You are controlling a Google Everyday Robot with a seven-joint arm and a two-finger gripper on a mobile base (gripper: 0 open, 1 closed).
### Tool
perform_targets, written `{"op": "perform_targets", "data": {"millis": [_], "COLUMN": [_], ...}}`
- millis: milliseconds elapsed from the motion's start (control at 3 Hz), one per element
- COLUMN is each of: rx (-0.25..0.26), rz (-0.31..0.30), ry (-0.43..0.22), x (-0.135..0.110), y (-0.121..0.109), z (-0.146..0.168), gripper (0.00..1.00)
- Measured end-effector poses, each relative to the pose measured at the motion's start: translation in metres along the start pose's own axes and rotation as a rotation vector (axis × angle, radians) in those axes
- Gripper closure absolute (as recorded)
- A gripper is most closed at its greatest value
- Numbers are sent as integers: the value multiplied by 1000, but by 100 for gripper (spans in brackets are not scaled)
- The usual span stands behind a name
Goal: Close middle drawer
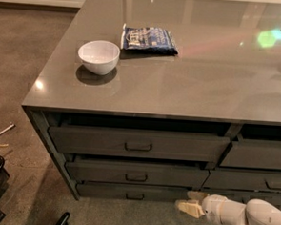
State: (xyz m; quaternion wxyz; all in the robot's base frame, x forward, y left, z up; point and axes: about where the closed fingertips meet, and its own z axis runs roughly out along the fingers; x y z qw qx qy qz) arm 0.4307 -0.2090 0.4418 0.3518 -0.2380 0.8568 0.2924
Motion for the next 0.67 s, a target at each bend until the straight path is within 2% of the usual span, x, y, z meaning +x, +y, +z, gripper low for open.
{"op": "perform_targets", "data": {"millis": [333,667], "rx": [0,0], "rz": [0,0], "ry": [0,0], "x": [0,0], "y": [0,0], "z": [0,0], "gripper": [0,0]}}
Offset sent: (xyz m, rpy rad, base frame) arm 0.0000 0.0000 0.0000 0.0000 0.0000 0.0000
